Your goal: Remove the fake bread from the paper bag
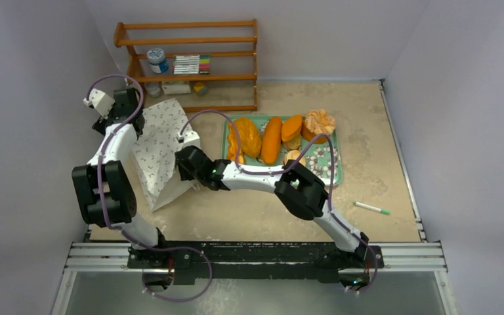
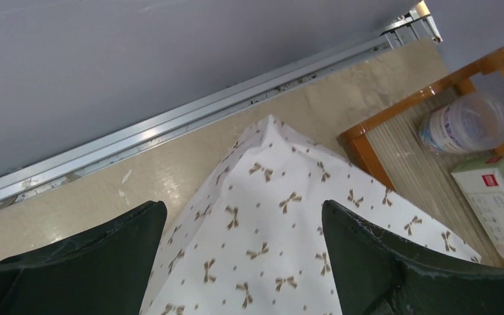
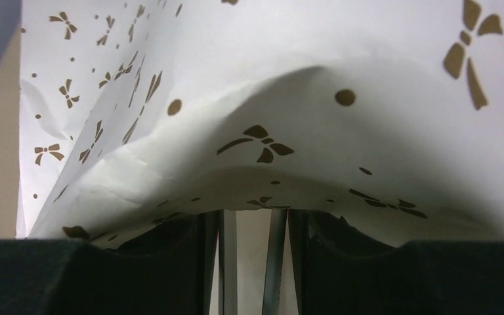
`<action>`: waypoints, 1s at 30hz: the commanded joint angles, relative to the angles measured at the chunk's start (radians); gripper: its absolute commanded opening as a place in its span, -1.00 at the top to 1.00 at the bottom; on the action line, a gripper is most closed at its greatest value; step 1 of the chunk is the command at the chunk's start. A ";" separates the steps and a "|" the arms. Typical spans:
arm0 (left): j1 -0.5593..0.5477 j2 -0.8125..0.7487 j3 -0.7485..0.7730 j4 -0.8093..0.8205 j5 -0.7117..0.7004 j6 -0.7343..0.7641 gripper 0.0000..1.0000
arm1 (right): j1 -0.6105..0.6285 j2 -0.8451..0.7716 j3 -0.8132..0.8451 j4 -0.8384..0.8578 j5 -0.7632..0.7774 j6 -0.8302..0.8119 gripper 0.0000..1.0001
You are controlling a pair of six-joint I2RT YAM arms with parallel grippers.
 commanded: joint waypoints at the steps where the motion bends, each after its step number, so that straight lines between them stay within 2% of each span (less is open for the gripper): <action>1: 0.015 0.082 0.084 0.042 -0.061 -0.026 -0.81 | -0.021 -0.138 -0.168 0.045 0.037 0.012 0.16; 5: 0.029 0.139 0.115 0.048 -0.063 -0.020 -0.82 | -0.048 -0.247 -0.332 0.074 0.052 0.022 0.16; 9: 0.039 0.185 0.152 0.057 -0.070 0.015 -0.82 | -0.057 -0.316 -0.399 0.075 0.052 -0.005 0.16; 14: 0.075 0.242 0.203 0.061 -0.075 0.072 -0.84 | -0.057 -0.339 -0.394 0.077 -0.005 -0.061 0.16; 18: 0.123 0.293 0.199 0.088 0.054 0.057 -0.80 | -0.054 -0.309 -0.331 0.056 -0.033 -0.098 0.16; 22: 0.127 0.364 0.235 0.058 0.144 0.087 -0.77 | -0.046 -0.294 -0.308 0.056 -0.079 -0.117 0.16; 30: 0.127 0.420 0.253 0.022 0.249 0.123 -0.68 | -0.008 -0.272 -0.291 0.093 -0.127 -0.137 0.15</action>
